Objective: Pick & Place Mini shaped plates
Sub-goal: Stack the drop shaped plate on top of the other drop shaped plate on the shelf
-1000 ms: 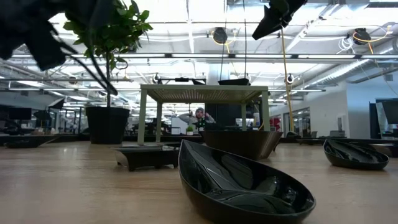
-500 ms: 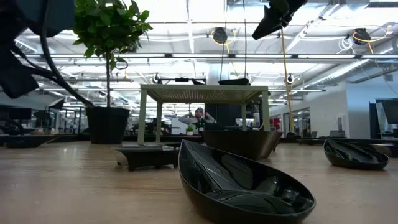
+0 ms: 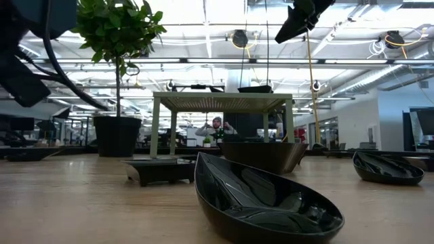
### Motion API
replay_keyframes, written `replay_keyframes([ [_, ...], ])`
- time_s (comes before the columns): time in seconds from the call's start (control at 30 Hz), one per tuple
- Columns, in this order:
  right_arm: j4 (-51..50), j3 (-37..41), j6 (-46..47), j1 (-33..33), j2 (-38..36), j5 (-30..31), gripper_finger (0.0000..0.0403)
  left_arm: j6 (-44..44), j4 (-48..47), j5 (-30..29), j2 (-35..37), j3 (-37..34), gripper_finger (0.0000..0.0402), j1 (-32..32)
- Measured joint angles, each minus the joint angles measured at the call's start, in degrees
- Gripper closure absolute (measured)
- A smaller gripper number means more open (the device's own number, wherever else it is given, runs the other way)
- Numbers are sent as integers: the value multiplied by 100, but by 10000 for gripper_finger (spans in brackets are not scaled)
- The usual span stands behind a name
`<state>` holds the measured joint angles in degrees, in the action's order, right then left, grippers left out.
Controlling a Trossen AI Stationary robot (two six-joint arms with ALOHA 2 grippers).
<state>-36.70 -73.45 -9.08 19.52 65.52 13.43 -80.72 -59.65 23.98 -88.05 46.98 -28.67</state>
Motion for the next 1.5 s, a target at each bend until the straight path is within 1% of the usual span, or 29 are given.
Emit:
replay_keyframes([
  [0.17, -1, 0, 0, 1, 0, 2, 261, 115, 124, -23, 0, 0, 229, 2],
  [0.33, -1, 0, -1, 1, 0, 2, 261, 40, 469, -266, 0, -58, 229, -121],
  [0.43, -1, 0, -7, 0, 0, 0, 261, -260, 752, -264, 0, -218, 229, -214],
  [0.63, -1, 0, -17, 1, 0, 2, 261, -877, 819, -255, 0, -456, 229, -458],
  [0.77, -1, 0, -10, -1, 0, 2, 261, -1324, 1131, -239, 15, -650, 229, -619],
  [0.87, -1, 0, -2, 1, 0, 2, 261, -1477, 1303, -269, 22, -692, 232, -683],
  [0.93, -1, 0, -2, 0, 0, 2, 261, -1437, 1334, -309, 21, -693, 247, -707],
  [1.0, -1, 0, -2, -1, 0, 2, 261, -1334, 1341, -310, 17, -697, 274, -708],
  [1.2, -1, 0, 0, -1, 0, 2, 261, -985, 1394, -332, 13, -697, 383, -696],
  [1.23, -1, 0, 0, -1, 0, 2, 261, -977, 1394, -328, 13, -697, 391, -683],
  [1.37, 7, 0, 0, -1, 0, 2, 261, -864, 1505, -375, 7, -702, 391, -661],
  [1.5, 116, 0, 0, -1, 0, 2, 261, -417, 1677, -540, 4, -699, 396, -597],
])
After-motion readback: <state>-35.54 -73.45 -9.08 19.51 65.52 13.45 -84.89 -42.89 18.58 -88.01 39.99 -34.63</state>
